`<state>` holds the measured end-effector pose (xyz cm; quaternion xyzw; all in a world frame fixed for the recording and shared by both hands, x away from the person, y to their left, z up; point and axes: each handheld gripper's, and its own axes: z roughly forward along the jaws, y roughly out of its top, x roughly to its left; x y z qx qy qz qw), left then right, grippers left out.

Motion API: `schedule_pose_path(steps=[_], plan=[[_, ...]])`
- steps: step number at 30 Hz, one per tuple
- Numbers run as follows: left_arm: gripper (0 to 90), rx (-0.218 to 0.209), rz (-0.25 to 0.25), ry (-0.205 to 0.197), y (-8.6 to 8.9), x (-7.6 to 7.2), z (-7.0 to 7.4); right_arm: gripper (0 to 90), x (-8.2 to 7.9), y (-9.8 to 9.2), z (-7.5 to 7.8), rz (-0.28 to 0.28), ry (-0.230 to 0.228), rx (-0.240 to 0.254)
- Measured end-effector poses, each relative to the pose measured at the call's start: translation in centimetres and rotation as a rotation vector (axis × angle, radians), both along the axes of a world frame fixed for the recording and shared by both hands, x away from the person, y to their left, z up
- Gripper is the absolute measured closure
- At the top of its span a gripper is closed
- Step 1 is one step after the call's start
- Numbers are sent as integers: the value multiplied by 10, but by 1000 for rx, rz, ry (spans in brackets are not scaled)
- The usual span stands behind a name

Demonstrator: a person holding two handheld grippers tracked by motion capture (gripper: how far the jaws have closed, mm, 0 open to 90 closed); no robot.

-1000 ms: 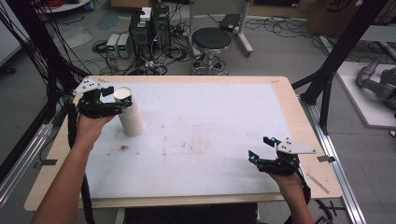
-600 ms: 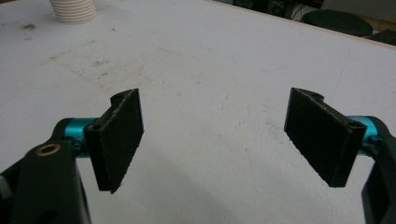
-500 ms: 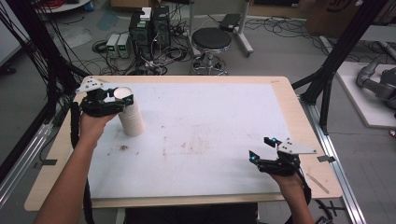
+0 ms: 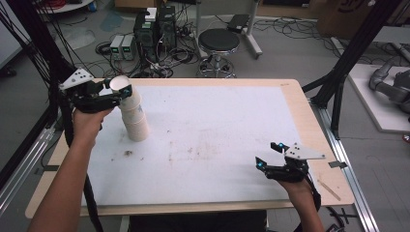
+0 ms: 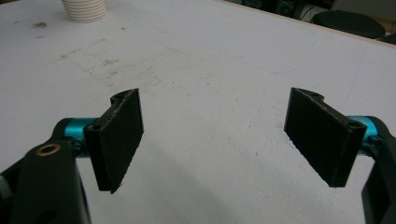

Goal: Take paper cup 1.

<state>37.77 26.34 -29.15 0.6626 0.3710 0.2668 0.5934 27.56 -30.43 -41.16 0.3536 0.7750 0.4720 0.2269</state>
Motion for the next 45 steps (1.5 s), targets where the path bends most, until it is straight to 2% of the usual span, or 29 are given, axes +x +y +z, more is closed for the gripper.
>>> schedule_pose_path(steps=[2, 3, 4, 8, 11, 13, 14, 15, 19, 21, 27, 31, 40, 41, 45], plan=[[336, -2, 6, -13, 0, -2, 4, 201, 0, 0, 0, 2, -3, 0], [336, -20, 5, -42, 1, -6, 13, 201, 0, 1, 0, 2, 0, 3], [337, -20, 5, -42, 1, -6, 13, 201, 0, 1, 0, 3, 1, 3], [337, -53, -17, -105, -1, -19, 29, 200, 0, 0, -1, 2, 4, 6], [337, -64, -40, -115, -4, -24, 32, 201, 0, 1, 0, 1, 3, 8], [337, -58, -75, -123, -10, -31, 34, 200, 0, 2, 1, 4, 0, 10], [337, -58, -75, -123, -10, -31, 34, 200, 0, 2, 1, 4, 0, 10], [337, -61, -106, -122, -13, -34, 34, 201, 0, 4, 1, 6, 4, 10], [337, -61, -135, -116, -19, -38, 33, 201, 2, 6, 1, 11, 2, 9], [337, -69, -169, -101, -24, -41, 28, 200, 3, 8, 1, 13, 2, 13], [337, -63, -225, -76, -39, -45, 15, 200, 7, 13, 2, 36, 2, 21], [336, -61, -276, -59, -57, -51, -2, 200, 12, 19, 6, 63, 10, 34], [336, -54, -318, -33, -75, -51, -24, 200, 19, 31, 10, 121, 24, 22], [336, -50, -323, -30, -77, -51, -26, 200, 19, 34, 11, 142, 20, 15], [336, -58, -354, -13, -84, -49, -36, 200, 21, 37, 14, 153, 18, 8]])
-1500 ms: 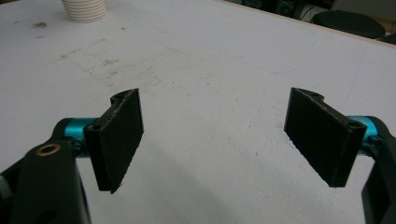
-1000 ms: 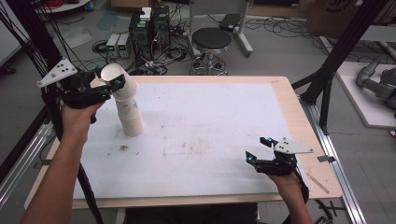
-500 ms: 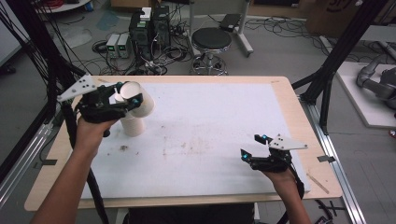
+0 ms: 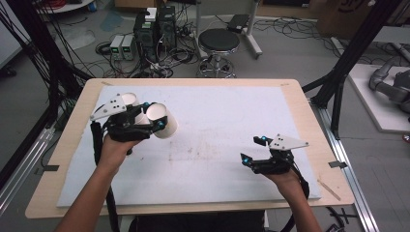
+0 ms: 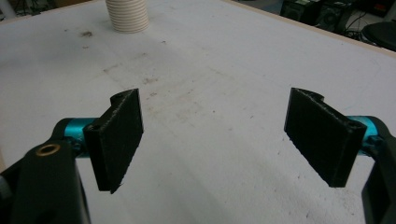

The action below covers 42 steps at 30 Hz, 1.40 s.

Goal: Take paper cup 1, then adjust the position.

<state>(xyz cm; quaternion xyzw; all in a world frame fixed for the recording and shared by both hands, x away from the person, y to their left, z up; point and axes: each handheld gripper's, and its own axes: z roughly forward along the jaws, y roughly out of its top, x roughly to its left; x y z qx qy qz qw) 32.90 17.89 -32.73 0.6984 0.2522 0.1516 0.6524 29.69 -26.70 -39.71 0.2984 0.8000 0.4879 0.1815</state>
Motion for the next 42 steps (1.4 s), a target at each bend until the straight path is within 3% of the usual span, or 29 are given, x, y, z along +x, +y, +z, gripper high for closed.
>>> schedule_pose_path(steps=[5, 24, 42], plan=[[335, -2, -18, 12, -6, 0, -4, 200, 2, 4, 2, 15, 2, 5], [336, 43, -140, 38, -45, -3, -28, 201, 10, 34, 3, 155, 9, 27], [339, 81, -253, 49, -78, -6, -36, 204, 7, 52, 4, 263, 26, 44]])
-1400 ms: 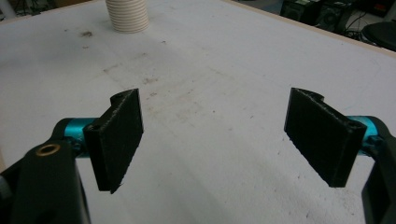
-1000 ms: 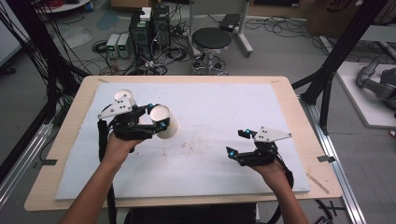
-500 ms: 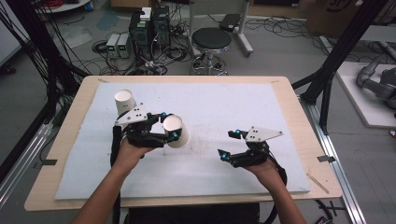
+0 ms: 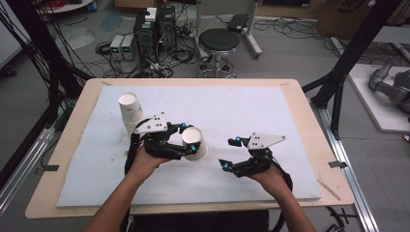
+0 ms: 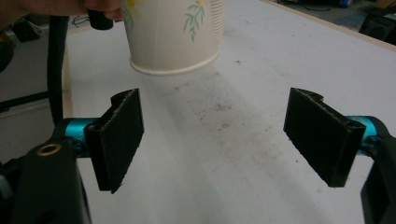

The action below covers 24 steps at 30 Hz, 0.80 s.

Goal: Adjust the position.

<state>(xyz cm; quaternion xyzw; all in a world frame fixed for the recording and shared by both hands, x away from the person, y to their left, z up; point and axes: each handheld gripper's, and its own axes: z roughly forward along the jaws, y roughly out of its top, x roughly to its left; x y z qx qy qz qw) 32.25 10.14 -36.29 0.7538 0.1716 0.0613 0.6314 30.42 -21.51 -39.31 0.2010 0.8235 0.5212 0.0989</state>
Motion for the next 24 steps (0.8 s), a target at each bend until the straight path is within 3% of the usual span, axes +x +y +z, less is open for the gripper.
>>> schedule_pose_path(steps=[3, 4, 14, 24], plan=[[340, 1, -13, 6, -4, -1, -1, 204, 0, 2, 0, 17, 3, 10], [340, 4, -21, 5, -5, -1, -1, 204, -1, 4, 0, 31, 24, 16], [341, -13, -69, 23, -16, -3, -3, 203, 2, 27, 5, 100, 7, 11], [342, -29, -122, 46, -25, -4, -7, 204, 4, 39, 2, 145, 39, 24]])
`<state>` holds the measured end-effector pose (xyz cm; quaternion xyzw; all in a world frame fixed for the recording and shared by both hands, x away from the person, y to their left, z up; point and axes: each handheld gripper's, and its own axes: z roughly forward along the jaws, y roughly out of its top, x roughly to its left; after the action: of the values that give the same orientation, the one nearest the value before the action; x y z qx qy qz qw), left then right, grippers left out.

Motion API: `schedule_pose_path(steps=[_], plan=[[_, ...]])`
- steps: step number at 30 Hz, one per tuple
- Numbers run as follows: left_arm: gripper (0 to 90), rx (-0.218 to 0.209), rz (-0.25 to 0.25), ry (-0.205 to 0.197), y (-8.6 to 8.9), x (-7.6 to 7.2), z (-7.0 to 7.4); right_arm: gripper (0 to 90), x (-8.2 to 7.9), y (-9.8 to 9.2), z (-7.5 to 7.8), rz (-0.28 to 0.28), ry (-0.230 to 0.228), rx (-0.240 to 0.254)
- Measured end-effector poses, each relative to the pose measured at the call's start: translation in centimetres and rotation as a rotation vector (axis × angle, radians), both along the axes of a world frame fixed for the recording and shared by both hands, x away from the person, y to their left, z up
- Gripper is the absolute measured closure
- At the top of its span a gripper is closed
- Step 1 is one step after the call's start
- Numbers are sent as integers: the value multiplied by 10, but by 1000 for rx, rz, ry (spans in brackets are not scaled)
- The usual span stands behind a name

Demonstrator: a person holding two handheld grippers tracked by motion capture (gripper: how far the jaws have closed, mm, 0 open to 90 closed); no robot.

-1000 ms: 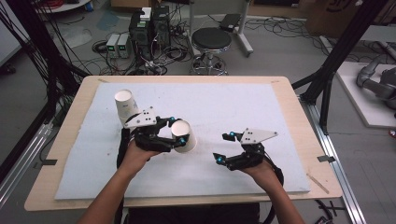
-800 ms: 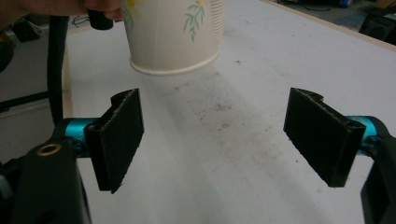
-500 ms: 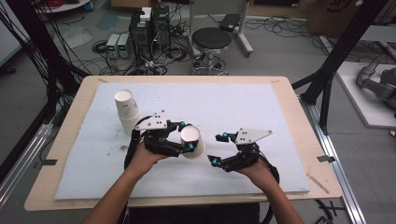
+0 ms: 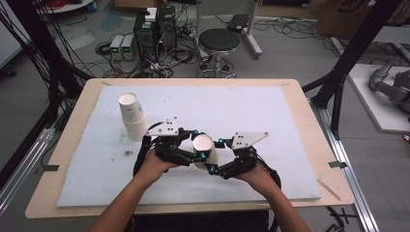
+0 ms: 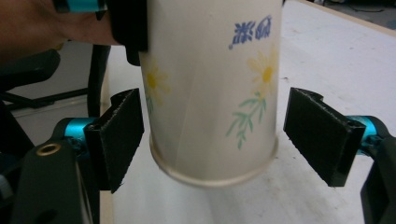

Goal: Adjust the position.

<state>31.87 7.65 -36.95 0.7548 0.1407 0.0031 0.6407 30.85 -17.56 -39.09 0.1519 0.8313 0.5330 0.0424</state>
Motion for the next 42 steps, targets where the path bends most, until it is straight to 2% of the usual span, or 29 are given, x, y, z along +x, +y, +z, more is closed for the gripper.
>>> schedule_pose_path(steps=[5, 6, 10, 15, 16, 17, 18, 19, 24, 25, 28, 29, 30, 31, 32, 34, 36, 37, 38, 39, 42], plan=[[343, -17, -11, 9, -3, 0, -2, 217, 2, 3, -2, 15, 26, 21], [343, -16, -11, 9, -4, 0, -3, 259, 3, 3, -3, 23, 34, 22], [345, -16, -11, 8, -4, 0, -3, 272, 3, 3, -3, 26, 31, 16], [325, -1, 0, -21, -4, -4, -1, 328, 2, 2, 0, 37, -1, -8], [325, 4, 20, -39, -4, -5, 0, 328, 2, 2, 0, 37, -1, -8], [182, 18, 41, -42, -4, -5, 2, 336, 2, 2, 2, 40, 0, -23], [167, 42, 54, -31, -3, -4, 5, 338, 3, 1, 2, 42, -1, -30], [167, 42, 54, -31, -3, -4, 5, 338, 3, 1, 2, 42, -1, -30], [165, 100, 46, -30, 3, -2, 10, 349, 3, 0, 7, 51, -29, -100], [165, 100, 46, -30, 3, -2, 10, 349, 3, 0, 7, 51, -29, -100], [165, 124, 30, -30, 6, -2, 12, 349, 5, 1, 11, 60, -50, -163], [165, 124, 30, -30, 6, -2, 12, 349, 5, 1, 11, 60, -50, -163], [165, 137, 27, -30, 6, -2, 13, 349, 5, 2, 13, 64, -57, -198], [165, 153, 21, -30, 7, -2, 14, 349, 5, 2, 13, 64, -57, -198], [166, 177, 15, -33, 7, -1, 15, 346, 6, 3, 15, 64, -60, -231], [166, 188, 11, -34, 8, -1, 15, 345, 7, 4, 16, 65, -61, -250], [165, 211, 3, -32, 8, 0, 16, 343, 8, 7, 19, 73, -65, -297], [165, 211, 3, -32, 8, 0, 16, 343, 8, 7, 19, 73, -65, -297], [166, 213, -6, -32, 8, 0, 17, 342, 8, 10, 21, 81, -65, -333], [166, 220, -17, -37, 8, 0, 17, 342, 8, 10, 21, 81, -65, -333], [169, 240, -32, -35, 7, 0, 18, 341, 8, 17, 24, 105, -76, -397]])
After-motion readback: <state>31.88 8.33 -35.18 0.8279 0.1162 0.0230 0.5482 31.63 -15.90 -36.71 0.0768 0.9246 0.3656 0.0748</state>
